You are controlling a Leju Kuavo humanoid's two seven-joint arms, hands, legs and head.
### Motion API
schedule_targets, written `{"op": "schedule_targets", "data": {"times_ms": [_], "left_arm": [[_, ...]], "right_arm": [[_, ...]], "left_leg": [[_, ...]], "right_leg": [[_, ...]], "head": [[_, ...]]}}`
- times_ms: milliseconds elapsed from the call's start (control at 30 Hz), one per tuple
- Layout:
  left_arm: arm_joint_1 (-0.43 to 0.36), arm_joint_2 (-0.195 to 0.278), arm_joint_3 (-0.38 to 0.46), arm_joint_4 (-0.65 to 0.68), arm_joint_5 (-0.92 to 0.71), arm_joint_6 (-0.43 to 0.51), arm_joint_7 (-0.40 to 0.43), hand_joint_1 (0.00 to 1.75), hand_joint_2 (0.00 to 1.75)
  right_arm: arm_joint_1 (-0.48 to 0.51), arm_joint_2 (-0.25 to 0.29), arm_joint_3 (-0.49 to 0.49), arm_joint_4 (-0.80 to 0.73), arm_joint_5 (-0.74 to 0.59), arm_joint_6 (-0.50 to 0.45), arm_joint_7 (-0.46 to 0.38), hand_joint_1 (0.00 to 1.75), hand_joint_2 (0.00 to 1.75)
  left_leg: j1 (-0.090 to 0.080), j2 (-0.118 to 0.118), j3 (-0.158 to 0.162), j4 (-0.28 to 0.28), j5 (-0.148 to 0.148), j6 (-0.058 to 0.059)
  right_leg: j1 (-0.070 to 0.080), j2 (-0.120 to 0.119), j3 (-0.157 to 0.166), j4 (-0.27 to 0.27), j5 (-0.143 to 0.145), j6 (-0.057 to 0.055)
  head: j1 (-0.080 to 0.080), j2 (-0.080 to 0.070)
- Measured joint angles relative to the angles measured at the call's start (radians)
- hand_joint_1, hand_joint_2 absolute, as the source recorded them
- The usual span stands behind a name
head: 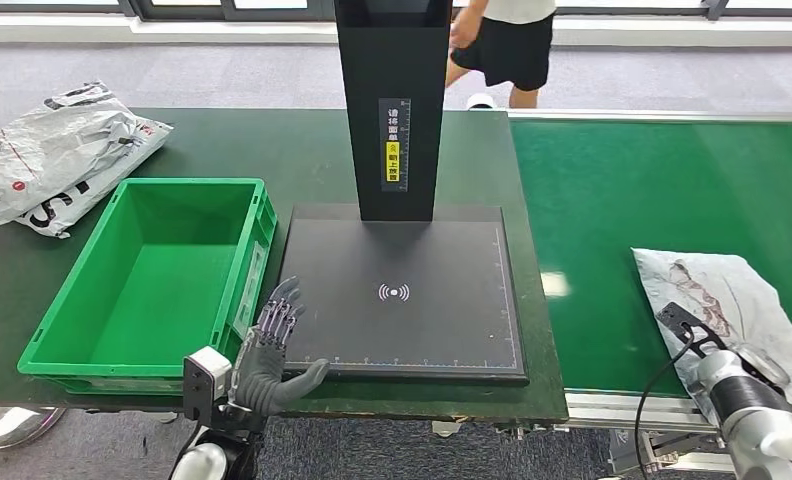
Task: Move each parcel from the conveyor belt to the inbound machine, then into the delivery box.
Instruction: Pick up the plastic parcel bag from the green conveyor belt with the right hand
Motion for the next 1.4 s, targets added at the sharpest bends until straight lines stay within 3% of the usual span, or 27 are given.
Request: {"op": "schedule_targets", "data": {"times_ms": [67, 433, 867, 933, 1100, 1333, 1400], "left_arm": [[-0.002, 0.0, -0.001, 0.004, 0.0, 0.0, 0.0, 0.0, 1.75], [-0.011, -0.002, -0.001, 0.005, -0.003, -0.003, 0.003, 0.0, 1.75], [-0.011, -0.01, -0.001, 0.005, -0.02, -0.013, 0.004, 0.0, 1.75], [-0.011, -0.011, -0.001, 0.005, -0.02, -0.013, 0.004, 0.0, 1.75], [-0.01, -0.011, 0.002, 0.004, -0.032, 0.005, -0.008, 0.0, 1.75], [-0.004, -0.014, 0.007, 0.003, -0.038, 0.009, -0.011, 0.0, 1.75], [-0.003, -0.016, 0.01, 0.003, -0.041, 0.012, -0.014, 0.0, 1.75]], "right_arm": [[0.002, 0.006, -0.016, 0.0, -0.003, 0.002, -0.009, 1.75, 1.75], [-0.004, 0.036, -0.112, 0.0, -0.016, -0.012, -0.065, 1.75, 1.75], [-0.009, 0.049, -0.162, 0.0, -0.015, -0.012, -0.121, 1.75, 1.75], [-0.011, 0.054, -0.175, 0.0, -0.041, 0.007, -0.189, 1.75, 1.75], [-0.022, 0.074, -0.242, 0.0, -0.169, 0.134, -0.497, 1.75, 1.75], [-0.028, 0.097, -0.279, 0.0, -0.19, 0.163, -0.552, 1.75, 1.75], [-0.028, 0.102, -0.28, -0.002, -0.2, 0.186, -0.627, 1.75, 1.75]], "left_leg": [[0.0, 0.0, 0.0, 0.0, 0.0, 0.0], [0.001, 0.001, 0.002, 0.0, -0.001, 0.0], [0.002, 0.001, 0.005, 0.0, -0.001, 0.0], [0.002, 0.001, 0.004, 0.0, -0.001, 0.0], [0.002, 0.011, -0.002, 0.0, -0.006, -0.001], [0.003, 0.008, 0.006, 0.0, -0.001, -0.001], [0.003, 0.008, 0.002, 0.0, -0.002, -0.002]], "right_leg": [[0.0, 0.0, 0.0, 0.0, 0.0, 0.0], [0.001, 0.0, 0.003, 0.0, 0.0, 0.0], [0.002, 0.0, 0.006, 0.0, 0.0, 0.0], [0.002, 0.001, 0.006, 0.0, 0.0, 0.0], [0.001, 0.01, 0.005, 0.0, 0.0, -0.001], [0.002, 0.007, 0.004, 0.0, 0.001, -0.002], [0.002, 0.007, 0.004, 0.0, 0.001, -0.002]], "head": [[0.0, 0.0], [0.0, 0.0], [0.0, 0.0], [0.0, 0.0], [0.0, 0.0], [0.0, 0.0], [0.0, 0.0]]}}
